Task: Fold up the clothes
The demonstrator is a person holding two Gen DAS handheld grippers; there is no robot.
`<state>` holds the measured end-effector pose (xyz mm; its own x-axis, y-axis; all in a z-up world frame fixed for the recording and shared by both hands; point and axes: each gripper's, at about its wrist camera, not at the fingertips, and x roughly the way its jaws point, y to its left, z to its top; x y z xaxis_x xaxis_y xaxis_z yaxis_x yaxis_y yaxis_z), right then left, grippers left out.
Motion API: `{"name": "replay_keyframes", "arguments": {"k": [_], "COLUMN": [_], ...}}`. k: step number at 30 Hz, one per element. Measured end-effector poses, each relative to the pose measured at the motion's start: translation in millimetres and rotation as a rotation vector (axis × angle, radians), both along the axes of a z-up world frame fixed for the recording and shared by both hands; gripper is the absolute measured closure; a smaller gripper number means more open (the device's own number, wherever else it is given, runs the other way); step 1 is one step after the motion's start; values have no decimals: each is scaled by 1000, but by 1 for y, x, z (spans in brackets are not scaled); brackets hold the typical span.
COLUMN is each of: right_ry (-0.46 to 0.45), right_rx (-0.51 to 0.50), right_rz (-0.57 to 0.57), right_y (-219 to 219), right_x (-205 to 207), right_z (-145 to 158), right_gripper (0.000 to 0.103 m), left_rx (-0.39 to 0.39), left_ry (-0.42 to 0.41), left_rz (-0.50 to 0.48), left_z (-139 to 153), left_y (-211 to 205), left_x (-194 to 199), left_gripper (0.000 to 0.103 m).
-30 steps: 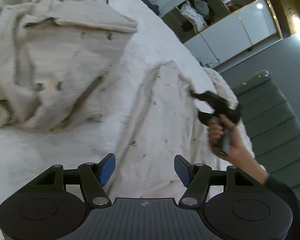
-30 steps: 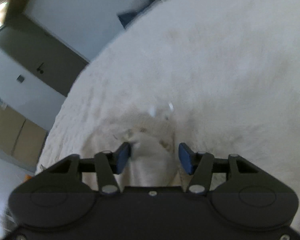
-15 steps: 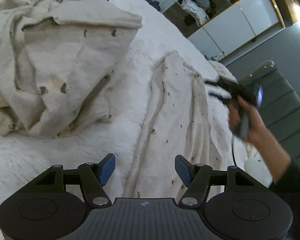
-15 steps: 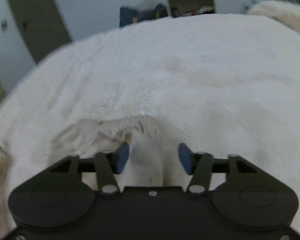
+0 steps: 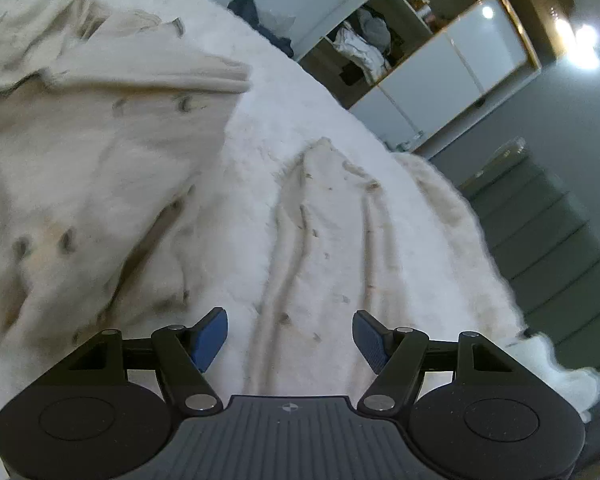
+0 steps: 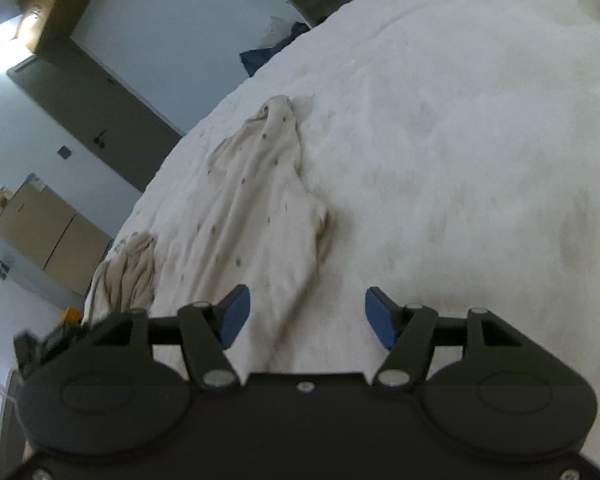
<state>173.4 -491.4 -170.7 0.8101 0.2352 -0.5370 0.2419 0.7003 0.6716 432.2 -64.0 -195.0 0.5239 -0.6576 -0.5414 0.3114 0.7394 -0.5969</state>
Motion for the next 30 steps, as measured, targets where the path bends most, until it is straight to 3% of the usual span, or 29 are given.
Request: {"name": "replay_keyframes", "arguments": {"k": [2,6,9,10,11,12,13,14,15,17,21,22,23,24,25,26,30], "right_ry": [-9,-63,-41,-35,-35,-40,-53,-63,-72,-95,-16,-27,-35,-23,-11,0,-29], "right_rx": [72,192,273,275,277,279,284,292,297,198,143,144,149,169,190,211,371], "right_rz": [-25,-79,-92,-99,-106,-111,-112,-97,-82,-175,-188,-206,-223,-236,-250,-260,-206], "right_y": [-9,-32,-39,-39,-37,-36,-34,-33,-32,-39,-34,-33,-33,-34,-34,-35,-23], "right_x": [19,61,106,111,114,117,118,118,116,99,103,100,97,94,90,86,50], "right_z": [-12,-16,-36,-40,-42,-44,-45,-45,-44,-30,-32,-28,-25,-24,-22,-21,-28], "right_gripper": [41,41,42,46,50,55,93,100,100,101,100,98,87,81,65,58,52], "left_rx": [54,49,50,93,118,117,108,97,84,73,187,199,168,125,102,102,108], "left_ry": [-59,-5,47,73,89,102,127,133,116,100,94,81,97,118,138,155,230], "left_rz": [-62,-125,-167,-171,-173,-167,-154,-125,-78,4,-29,-12,0,-14,-33,-57,-165], "left_z": [5,1,-8,-13,-16,-17,-18,-16,-12,-5,-9,-4,0,2,3,4,5], "left_y": [-19,-46,-64,-75,-80,-79,-78,-72,-63,-46,-49,-47,-42,-36,-30,-25,1], "left_x": [16,51,71,80,84,86,90,93,93,91,79,73,69,66,61,54,18], "left_gripper": [39,39,39,51,78,89,99,100,100,100,94,77,57,49,47,47,47]}}
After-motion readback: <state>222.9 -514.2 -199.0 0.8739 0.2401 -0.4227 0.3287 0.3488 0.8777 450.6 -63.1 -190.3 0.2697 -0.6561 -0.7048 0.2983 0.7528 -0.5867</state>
